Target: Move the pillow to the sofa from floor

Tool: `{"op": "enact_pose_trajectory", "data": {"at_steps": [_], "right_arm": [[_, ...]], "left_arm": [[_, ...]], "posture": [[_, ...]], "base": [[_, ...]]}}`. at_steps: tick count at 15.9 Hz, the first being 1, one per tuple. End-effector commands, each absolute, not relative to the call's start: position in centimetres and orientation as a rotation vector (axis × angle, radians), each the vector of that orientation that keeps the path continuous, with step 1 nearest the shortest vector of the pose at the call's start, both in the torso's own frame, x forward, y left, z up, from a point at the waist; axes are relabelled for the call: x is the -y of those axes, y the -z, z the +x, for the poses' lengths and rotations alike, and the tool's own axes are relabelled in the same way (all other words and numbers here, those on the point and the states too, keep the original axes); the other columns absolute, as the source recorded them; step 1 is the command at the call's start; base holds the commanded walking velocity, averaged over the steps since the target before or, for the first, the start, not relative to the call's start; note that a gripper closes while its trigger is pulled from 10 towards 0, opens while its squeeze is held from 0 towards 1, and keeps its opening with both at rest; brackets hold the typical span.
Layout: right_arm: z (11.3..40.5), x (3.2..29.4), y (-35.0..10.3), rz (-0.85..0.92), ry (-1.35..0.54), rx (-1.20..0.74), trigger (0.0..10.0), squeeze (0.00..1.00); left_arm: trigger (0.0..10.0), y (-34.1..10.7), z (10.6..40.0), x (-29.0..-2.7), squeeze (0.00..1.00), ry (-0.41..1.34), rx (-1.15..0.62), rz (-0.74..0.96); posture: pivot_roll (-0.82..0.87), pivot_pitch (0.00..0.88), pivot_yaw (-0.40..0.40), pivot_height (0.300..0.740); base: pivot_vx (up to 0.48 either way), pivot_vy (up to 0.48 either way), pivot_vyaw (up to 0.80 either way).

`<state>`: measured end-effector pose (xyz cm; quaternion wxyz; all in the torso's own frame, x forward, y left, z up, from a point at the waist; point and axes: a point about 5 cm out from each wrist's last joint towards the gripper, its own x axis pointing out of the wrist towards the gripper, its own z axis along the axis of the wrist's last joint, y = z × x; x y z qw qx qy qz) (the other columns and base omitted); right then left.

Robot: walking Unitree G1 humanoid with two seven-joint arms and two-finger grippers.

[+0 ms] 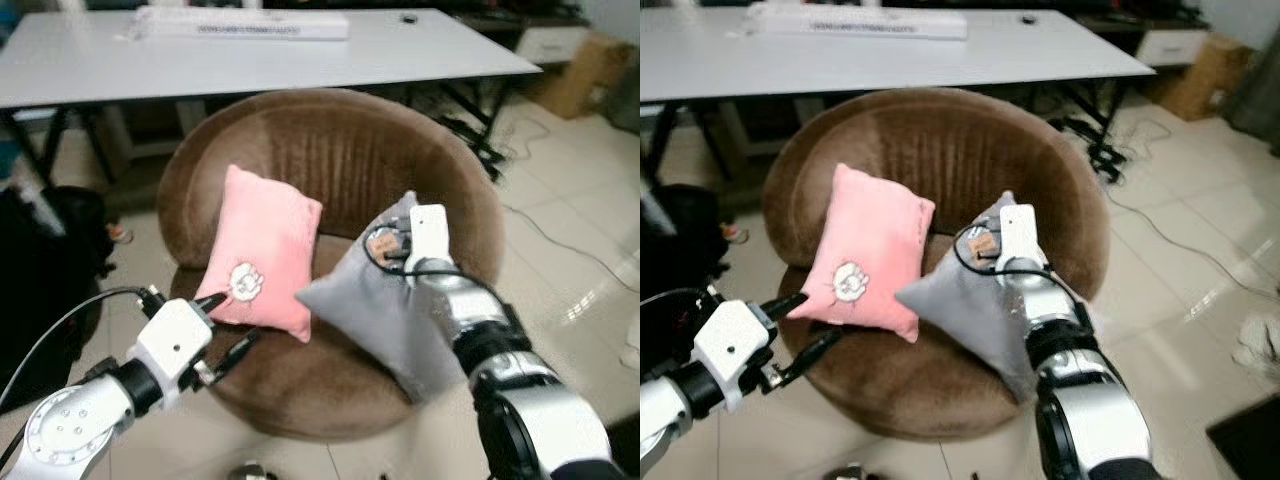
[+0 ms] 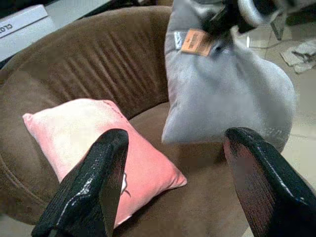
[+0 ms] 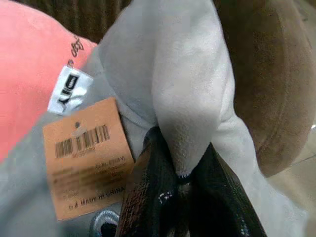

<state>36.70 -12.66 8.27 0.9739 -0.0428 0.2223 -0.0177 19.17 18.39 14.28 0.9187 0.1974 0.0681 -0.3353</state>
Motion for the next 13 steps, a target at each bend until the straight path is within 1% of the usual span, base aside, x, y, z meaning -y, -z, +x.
{"op": "enact_pose_trajectory", "data": {"at_steps": [1,3,4,7,8,11,13], "right_arm": [[37.7,13.0,-10.0,-0.070,0.079,-0.357,10.0,0.00],[37.9,12.7,-10.0,0.017,0.127,-0.366,10.0,0.00],[38.1,12.3,-10.3,-0.007,0.120,-0.363,10.0,0.00],[38.6,11.7,-11.1,-0.017,0.114,-0.353,10.0,0.00],[38.6,11.6,-11.3,-0.027,0.123,-0.351,10.0,0.00],[38.8,11.8,-11.7,0.021,0.157,-0.345,10.0,0.00],[39.3,11.9,-12.8,0.070,0.181,-0.319,10.0,0.00]], "left_arm": [[10.0,-14.4,19.1,-17.6,0.00,0.722,-0.146,0.395],[10.0,-14.3,18.3,-16.7,0.00,0.782,-0.180,0.425],[10.0,-14.5,17.8,-16.8,0.00,0.775,-0.201,0.418],[10.0,-15.0,16.0,-17.2,0.00,0.751,-0.244,0.405],[10.0,-15.0,15.5,-17.2,0.00,0.752,-0.260,0.411],[10.0,-15.3,14.8,-16.8,0.00,0.747,-0.278,0.412],[10.0,-15.7,13.9,-17.0,0.00,0.724,-0.297,0.410]], "posture": [[0.44,0.000,-0.104,0.740],[0.52,0.033,-0.111,0.740],[0.54,0.050,-0.112,0.740],[0.59,0.066,-0.115,0.740],[0.63,0.087,-0.122,0.740],[0.67,0.108,-0.124,0.740],[0.69,0.118,-0.131,0.740]], "base": [[0.000,0.000,0.00],[0.000,0.000,0.00],[0.000,0.000,0.00],[0.000,0.000,0.00],[0.000,0.000,0.00],[0.000,0.000,0.00],[0.000,0.000,0.00]]}}
